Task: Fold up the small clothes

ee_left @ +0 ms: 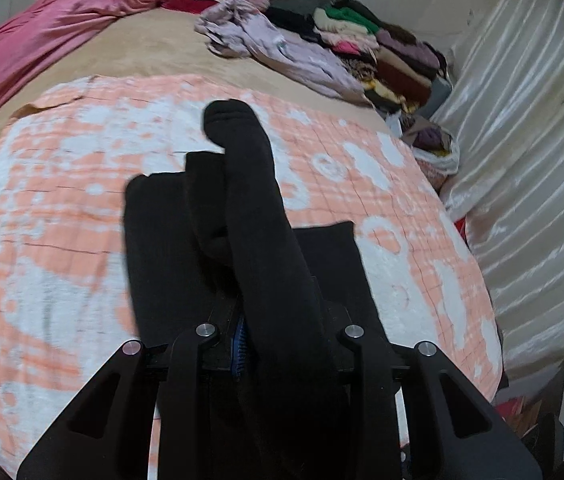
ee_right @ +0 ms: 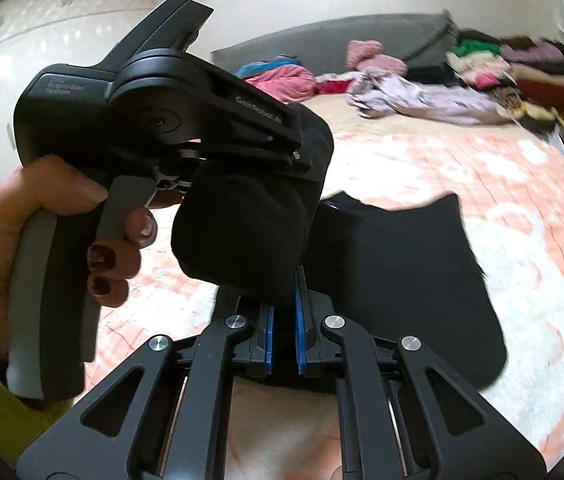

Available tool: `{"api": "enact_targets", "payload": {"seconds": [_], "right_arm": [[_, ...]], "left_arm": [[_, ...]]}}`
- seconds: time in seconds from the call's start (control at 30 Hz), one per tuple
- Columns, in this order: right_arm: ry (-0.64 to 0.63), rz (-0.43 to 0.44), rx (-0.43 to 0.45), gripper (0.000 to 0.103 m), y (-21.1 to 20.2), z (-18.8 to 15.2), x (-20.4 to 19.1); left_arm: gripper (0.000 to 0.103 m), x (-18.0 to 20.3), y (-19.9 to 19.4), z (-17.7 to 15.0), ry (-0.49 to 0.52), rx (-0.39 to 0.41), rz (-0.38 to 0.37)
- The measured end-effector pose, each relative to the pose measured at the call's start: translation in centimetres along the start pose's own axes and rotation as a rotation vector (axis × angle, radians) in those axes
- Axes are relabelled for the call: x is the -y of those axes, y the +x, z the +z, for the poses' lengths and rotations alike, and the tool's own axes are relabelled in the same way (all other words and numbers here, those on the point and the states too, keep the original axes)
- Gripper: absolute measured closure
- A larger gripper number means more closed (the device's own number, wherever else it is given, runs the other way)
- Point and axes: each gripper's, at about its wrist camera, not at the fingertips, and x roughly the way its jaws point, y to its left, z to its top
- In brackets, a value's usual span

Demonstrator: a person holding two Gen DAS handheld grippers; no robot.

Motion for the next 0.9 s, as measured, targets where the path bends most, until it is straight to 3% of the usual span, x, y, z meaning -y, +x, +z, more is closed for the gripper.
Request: {"api": "enact_targets", "payload": {"seconds": [0.23,0.4,0.5,0.57,0.67,0.77,0.9], "right_arm": [[0.224,0.003,-0.069,0.100,0.3,-1.0,5.5],[0.346,0.043,-0.115,0.099,1.1,-2.0,7.7],[0.375,0.039,-0.125,0.098,1.0,-2.1,8.2],[0.394,0.037,-0.130,0.098,1.1,-2.1,8.5],[0.397,0.032,-0.118,0.098,0.7,-2.0,8.5],[0.417,0.026,-0.116,0.098,0.5,-2.2,8.8],[0.447,-0.017,-0.111,0.087,-0.8,-2.9,10.2]], "left_arm": [[0.074,4.6,6.3,-0.3,0.079,-0.132,0.062],[0.051,5.6,7.7,-0.5,0.100,-0.154,0.042],[0.034,4.8,6.4,-0.3,0.046,-0.118,-0.054],[0.037,4.6,6.0,-0.3,0.033,-0.100,-0.050],[0.052,3.6,4.6,-0.6,0.046,-0.052,-0.009],[0.052,1.8,2.7,-0.9,0.051,-0.003,0.023],[0.052,-0.7,0.8,-1.8,0.082,0.037,0.103]]}}
